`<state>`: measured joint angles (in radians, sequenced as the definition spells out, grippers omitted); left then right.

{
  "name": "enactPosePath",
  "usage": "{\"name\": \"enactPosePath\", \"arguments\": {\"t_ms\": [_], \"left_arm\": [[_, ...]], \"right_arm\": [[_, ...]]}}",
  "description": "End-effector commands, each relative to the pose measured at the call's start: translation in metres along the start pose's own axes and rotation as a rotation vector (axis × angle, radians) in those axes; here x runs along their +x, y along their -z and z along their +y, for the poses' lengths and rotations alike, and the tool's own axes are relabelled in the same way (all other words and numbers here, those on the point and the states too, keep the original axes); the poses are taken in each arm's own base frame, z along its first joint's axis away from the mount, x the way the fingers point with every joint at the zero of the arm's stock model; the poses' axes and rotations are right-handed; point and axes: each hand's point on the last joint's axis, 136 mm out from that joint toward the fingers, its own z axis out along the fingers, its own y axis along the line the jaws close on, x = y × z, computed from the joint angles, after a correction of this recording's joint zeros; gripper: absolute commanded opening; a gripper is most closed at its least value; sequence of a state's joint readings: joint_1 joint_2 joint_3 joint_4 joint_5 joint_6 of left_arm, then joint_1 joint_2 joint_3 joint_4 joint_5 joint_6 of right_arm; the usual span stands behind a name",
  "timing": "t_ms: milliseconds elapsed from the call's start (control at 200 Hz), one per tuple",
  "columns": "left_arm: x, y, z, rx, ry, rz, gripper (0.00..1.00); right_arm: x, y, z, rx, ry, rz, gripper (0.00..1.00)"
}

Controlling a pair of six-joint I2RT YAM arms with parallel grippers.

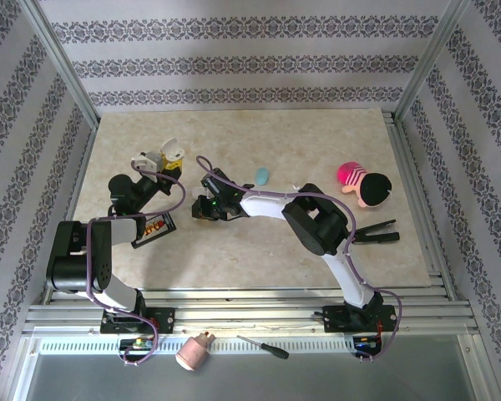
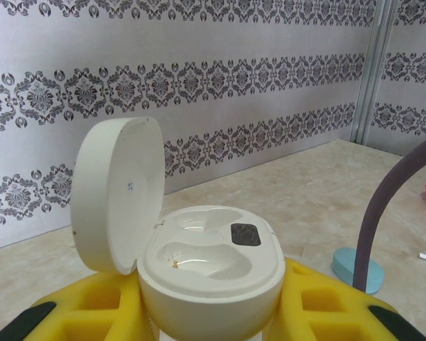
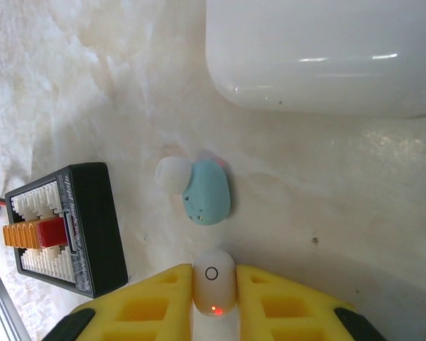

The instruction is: Insert the wireless bluetooth earbuds into the charging case

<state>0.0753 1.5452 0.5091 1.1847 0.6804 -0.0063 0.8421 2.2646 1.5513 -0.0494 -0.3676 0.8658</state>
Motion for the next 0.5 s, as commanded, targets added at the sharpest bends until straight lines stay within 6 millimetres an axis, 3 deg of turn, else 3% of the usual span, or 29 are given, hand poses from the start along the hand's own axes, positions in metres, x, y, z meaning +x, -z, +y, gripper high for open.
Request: {"name": "enactPosePath", "arguments": {"t_ms": [0,130,285,495], "left_arm": [[-0.008,0.003,0.0,0.014,-0.019,-0.038,0.24],[-0.007,0.003,0.0,0.02,-0.019,-0.037,0.24],[-0.006,0.002,-0.005,0.045,-0.009,-0.036,0.24],[-0.007,-0.001,-0.015,0.093,-0.003,-0.036,0.24]], "right_arm": [[0.002,0.0,-0.007,0.031,0.002,-0.009,0.18],[-0.003,0.012,-0.005,0.033,0.017,-0.056,0.18],[-0.01,0.041,-0.012,0.075,0.028,-0.16,0.17],[-0.015,0.094,-0.053,0.253,0.039,-0.331,0.16]]}}
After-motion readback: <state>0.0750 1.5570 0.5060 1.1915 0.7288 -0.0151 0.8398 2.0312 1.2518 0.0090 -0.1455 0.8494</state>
